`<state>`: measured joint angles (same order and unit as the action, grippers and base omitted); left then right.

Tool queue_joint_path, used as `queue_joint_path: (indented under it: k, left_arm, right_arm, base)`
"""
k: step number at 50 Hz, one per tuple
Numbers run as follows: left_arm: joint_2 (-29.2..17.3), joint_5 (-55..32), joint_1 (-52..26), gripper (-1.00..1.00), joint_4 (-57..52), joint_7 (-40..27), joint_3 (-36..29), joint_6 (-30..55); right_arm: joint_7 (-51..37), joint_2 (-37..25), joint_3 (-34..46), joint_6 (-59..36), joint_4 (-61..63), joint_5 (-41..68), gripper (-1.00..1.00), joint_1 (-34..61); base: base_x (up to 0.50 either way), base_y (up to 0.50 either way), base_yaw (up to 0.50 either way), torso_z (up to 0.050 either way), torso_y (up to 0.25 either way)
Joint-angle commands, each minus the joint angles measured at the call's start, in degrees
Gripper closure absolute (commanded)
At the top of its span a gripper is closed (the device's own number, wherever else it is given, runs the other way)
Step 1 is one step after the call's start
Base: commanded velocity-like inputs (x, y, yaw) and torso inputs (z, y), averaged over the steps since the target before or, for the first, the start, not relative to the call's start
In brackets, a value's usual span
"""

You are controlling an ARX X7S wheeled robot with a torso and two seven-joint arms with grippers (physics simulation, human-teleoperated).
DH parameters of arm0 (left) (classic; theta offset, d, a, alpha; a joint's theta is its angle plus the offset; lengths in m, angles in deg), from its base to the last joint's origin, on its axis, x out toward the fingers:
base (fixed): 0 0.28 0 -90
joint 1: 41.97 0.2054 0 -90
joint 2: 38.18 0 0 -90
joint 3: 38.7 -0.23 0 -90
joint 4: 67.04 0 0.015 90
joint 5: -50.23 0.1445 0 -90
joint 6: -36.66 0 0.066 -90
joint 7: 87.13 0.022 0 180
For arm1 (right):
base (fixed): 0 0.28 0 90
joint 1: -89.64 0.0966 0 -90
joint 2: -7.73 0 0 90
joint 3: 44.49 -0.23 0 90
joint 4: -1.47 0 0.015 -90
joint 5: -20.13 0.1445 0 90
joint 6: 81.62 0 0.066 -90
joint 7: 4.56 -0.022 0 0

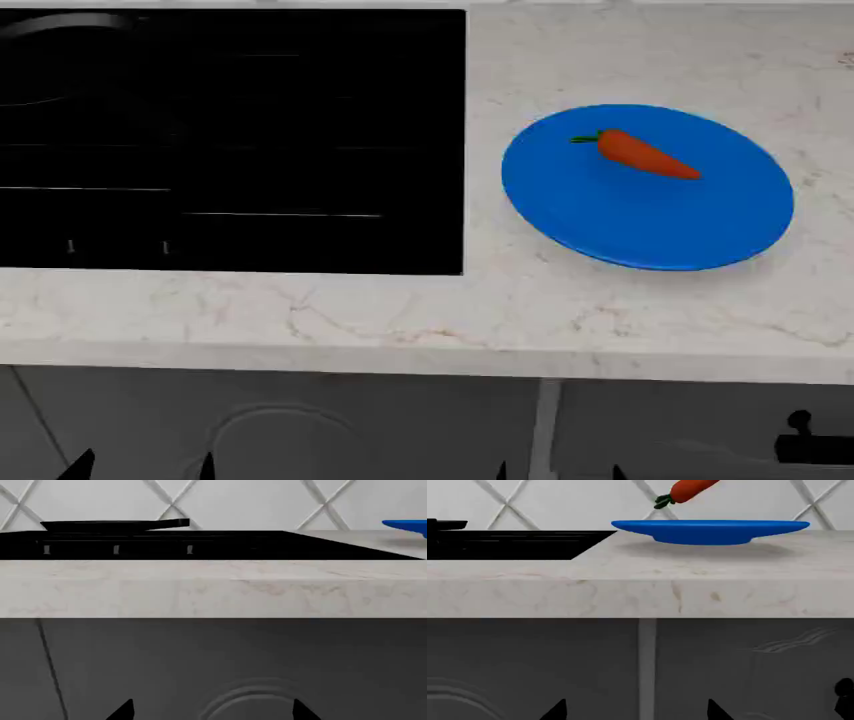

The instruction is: Pick the carrot from the plate and place it in the pan.

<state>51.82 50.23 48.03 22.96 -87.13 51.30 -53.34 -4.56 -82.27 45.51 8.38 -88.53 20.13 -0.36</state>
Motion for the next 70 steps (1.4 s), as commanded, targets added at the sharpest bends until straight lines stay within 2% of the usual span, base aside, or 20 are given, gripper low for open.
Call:
queue_joint_path:
  k: [1,9,13,14,15,25,32,33,34,38,70]
  left_arm:
    - [-2.40,-2.40,-0.08,-1.00,-0.05,-2.76,-2.76,0.02]
    - [-3.17,-2.83,-1.43,-1.00,2.42,-3.98,-3.78,-0.81]
    - [-3.98,-3.79,-0.40,-1.00,-0.59,-3.22,-4.71,0.49]
    - [-16.12,-12.58,-1.21,-1.00,-1.85,-15.32,-20.52,-3.77]
    - [-0.71,-1.64,0.12,-1.00,-1.01,1.07,-0.90,0.45]
    - [-2.26,-2.60,-0.95,-1.00,-0.91,-2.69,-2.82,3.56]
    - [-2.88,-3.38,-1.37,-1.00,-0.34,-3.47,-3.53,2.13]
    - [-2.96,-3.62,-1.70,-1.00,0.43,-3.53,-3.56,2.06]
    - [-3.23,-3.23,-0.13,-1.00,0.03,-3.75,-3.76,-0.11]
    - [-3.50,-4.20,-0.97,-1.00,-0.05,-4.25,-3.70,1.67]
    - [-5.80,-8.12,-0.17,-1.00,-0.15,-5.73,-5.65,0.75]
  right_arm:
    - [-0.13,-1.02,1.20,-0.17,0.12,1.03,-1.00,0.06]
    - [-2.96,-2.30,3.66,2.38,-3.23,0.98,-1.00,1.30]
    - [-3.53,-2.71,3.92,1.54,-2.44,1.92,-1.00,1.07]
    - [-16.54,-16.25,24.54,5.27,-1.26,5.39,-1.00,1.84]
    - [-0.93,-0.54,1.26,1.33,-1.95,-0.35,-1.00,0.70]
    - [-3.32,-2.23,3.40,-1.92,-1.34,2.17,-1.00,1.43]
    - [-3.67,-2.71,2.93,-0.89,-0.15,5.03,-1.00,1.72]
    - [-4.84,-2.83,3.48,-2.98,-0.74,3.69,-1.00,2.45]
    - [-4.12,-3.44,4.13,0.12,-0.03,3.45,-1.00,0.16]
    - [-3.77,-3.67,4.10,-4.62,0.66,5.82,-1.00,1.31]
    - [-3.25,-5.46,5.24,-7.88,1.98,14.05,-1.00,0.94]
  base:
    - [0.00,0.00,0.00,0.000,0.000]
    - [0.00,0.00,0.00,0.000,0.000]
    - [0.00,0.00,0.00,0.000,0.000]
    - [-0.01,-0.01,-0.01,0.000,0.000]
    - [0.00,0.00,0.00,0.000,0.000]
    - [0.00,0.00,0.00,0.000,0.000]
    - [0.00,0.00,0.00,0.000,0.000]
    - [0.00,0.00,0.00,0.000,0.000]
    - [0.00,0.00,0.00,0.000,0.000]
    - [0.00,0.00,0.00,0.000,0.000]
    - [0.00,0.00,0.00,0.050,0.018]
